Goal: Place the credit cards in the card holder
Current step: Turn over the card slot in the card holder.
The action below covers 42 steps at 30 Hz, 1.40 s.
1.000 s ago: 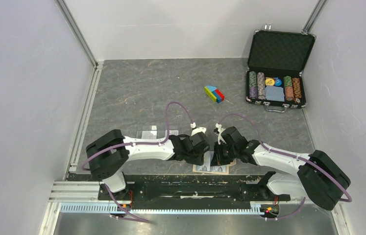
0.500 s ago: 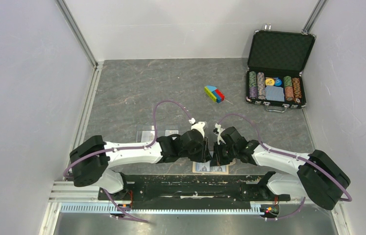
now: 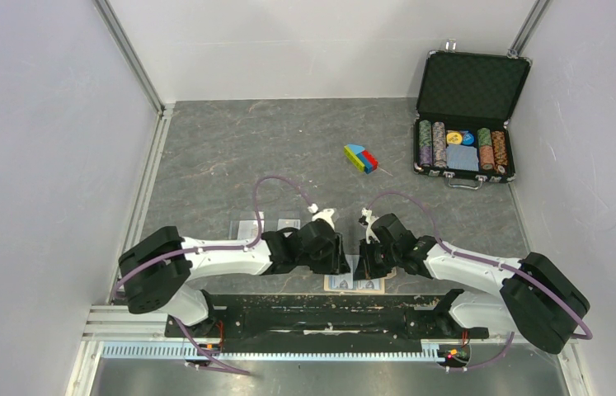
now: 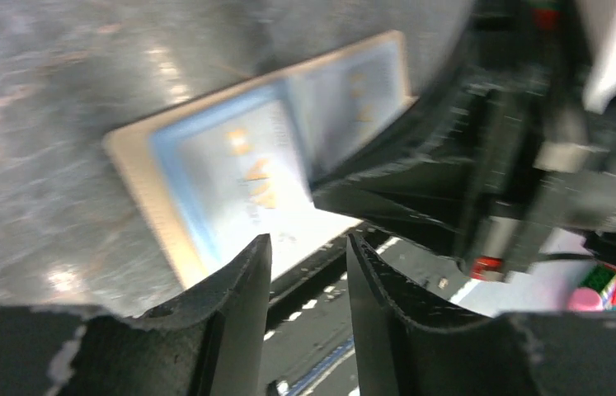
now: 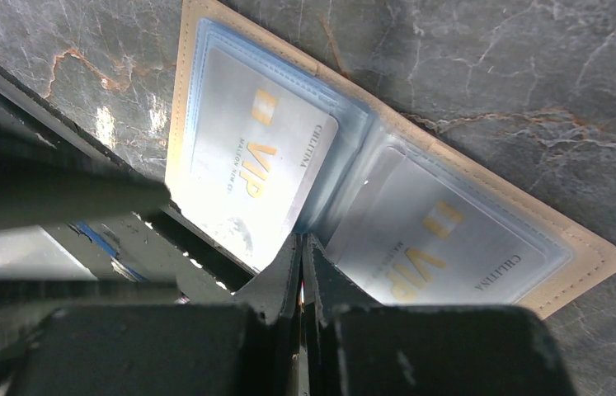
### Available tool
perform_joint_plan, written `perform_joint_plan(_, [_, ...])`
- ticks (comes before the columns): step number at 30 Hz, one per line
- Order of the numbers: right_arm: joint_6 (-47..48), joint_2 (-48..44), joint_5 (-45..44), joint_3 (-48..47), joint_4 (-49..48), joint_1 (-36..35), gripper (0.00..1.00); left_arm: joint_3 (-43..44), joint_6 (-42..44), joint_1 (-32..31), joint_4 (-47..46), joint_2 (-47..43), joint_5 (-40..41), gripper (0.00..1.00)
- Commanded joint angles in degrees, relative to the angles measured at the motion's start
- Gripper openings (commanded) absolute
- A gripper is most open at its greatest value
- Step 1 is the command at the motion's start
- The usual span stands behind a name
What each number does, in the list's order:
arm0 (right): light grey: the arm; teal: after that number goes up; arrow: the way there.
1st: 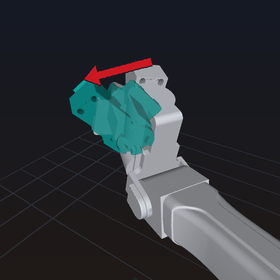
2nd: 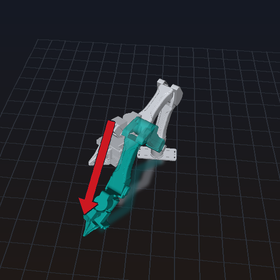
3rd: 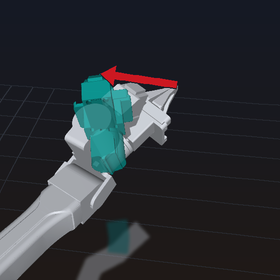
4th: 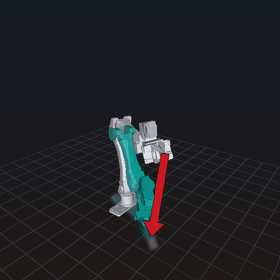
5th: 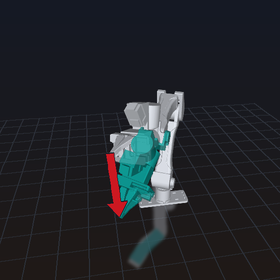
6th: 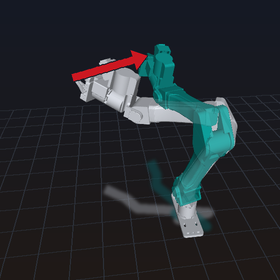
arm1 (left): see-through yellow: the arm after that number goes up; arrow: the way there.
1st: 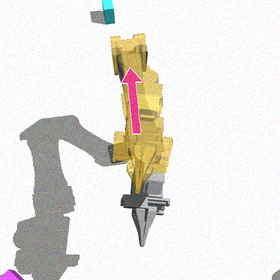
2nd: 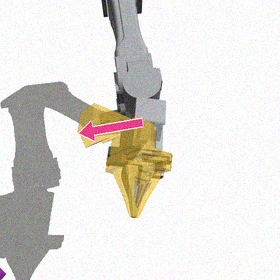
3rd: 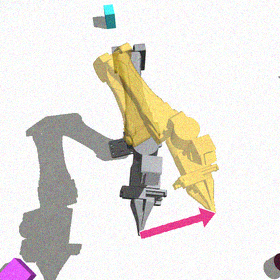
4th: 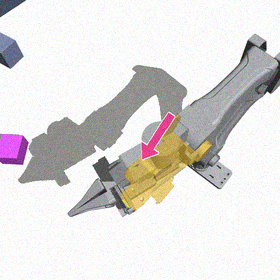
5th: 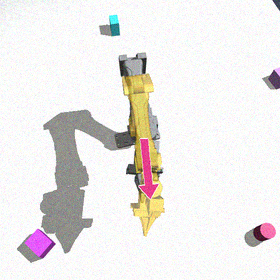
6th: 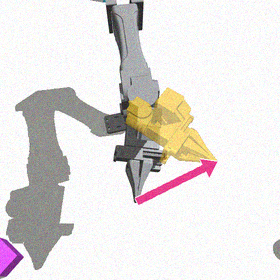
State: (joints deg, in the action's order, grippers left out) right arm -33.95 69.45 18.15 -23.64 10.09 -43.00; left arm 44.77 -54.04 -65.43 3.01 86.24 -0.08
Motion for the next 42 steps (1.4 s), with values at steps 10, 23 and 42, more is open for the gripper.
perform_joint_plan(10, [0.2,0.7,-0.9,-0.3,1.0,-0.6,0.0,-3.4,-3.5,5.7,1.3,-0.1,-1.5,0.46])
perform_joint_plan(23, [0.3,0.9,-0.9,-0.2,1.0,-0.6,0.0,1.6,0.3,4.8,8.0,-3.1,2.4,0.42])
perform_joint_plan(42, [0.5,1.0,-0.9,0.2,1.1,-0.6,0.0,3.4,1.5,4.5,6.6,5.3,0.3,0.41])
